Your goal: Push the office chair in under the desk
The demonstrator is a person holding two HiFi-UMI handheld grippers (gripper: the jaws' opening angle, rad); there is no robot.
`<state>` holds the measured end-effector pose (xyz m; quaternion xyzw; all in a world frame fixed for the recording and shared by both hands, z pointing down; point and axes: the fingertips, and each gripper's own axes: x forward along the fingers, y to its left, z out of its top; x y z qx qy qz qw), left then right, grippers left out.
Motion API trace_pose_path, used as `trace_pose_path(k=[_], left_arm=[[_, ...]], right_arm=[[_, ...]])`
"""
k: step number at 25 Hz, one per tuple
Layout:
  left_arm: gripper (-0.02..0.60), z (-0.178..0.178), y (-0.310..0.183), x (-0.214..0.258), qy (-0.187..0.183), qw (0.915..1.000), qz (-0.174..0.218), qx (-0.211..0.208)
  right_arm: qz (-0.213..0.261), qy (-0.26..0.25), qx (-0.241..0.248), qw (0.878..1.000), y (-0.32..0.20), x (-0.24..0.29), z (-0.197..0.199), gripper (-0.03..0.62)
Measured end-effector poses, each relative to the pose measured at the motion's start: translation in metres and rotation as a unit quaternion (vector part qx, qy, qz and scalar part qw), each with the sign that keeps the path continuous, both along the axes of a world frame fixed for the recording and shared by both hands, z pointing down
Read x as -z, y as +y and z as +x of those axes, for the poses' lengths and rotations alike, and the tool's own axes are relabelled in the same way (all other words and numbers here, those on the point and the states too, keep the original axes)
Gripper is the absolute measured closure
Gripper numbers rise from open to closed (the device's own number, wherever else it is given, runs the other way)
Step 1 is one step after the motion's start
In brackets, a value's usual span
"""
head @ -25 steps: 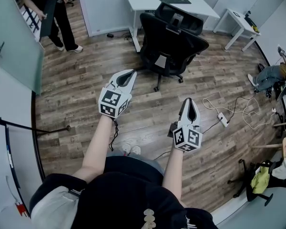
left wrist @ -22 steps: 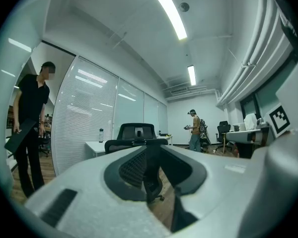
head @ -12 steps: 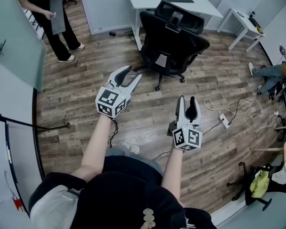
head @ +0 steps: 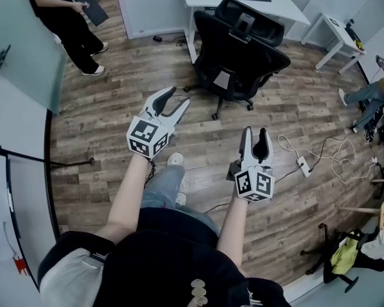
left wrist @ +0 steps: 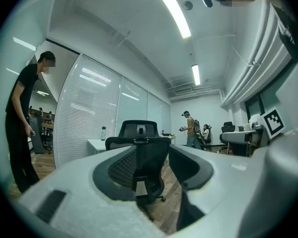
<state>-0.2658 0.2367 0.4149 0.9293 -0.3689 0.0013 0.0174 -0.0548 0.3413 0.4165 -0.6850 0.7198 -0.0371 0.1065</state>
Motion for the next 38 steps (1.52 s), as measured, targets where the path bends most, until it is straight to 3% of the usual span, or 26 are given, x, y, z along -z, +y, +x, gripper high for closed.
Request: trace_pose_path(k=[7, 17, 28, 38], left_arm=[[0.382, 0.021, -0.062, -0.008, 0.005, 0.9999, 0.003, -0.013], [0.379, 0.059, -0.204, -0.021, 0.005, 0.9993, -0.007, -0.035], [0.38, 0.114, -0.344, 0.005, -0.009, 0.9963, 0.008, -0.085], [0.38, 0.149, -0.411, 0.016, -0.01, 0.9931, 0.017, -0.116]], right_arm=[[0.001, 0.004, -0.008, 1.0, -0.057, -0.006, 0.017, 0.388], [-0.01, 0.008, -0.024, 1.0, -0.191, -0.013, 0.045, 0.388], [-0.003, 0.003, -0.052, 0.999, -0.325, 0.008, 0.079, 0.388], [0.004, 0.003, -0.097, 0.995, -0.369, 0.018, 0.112, 0.388]])
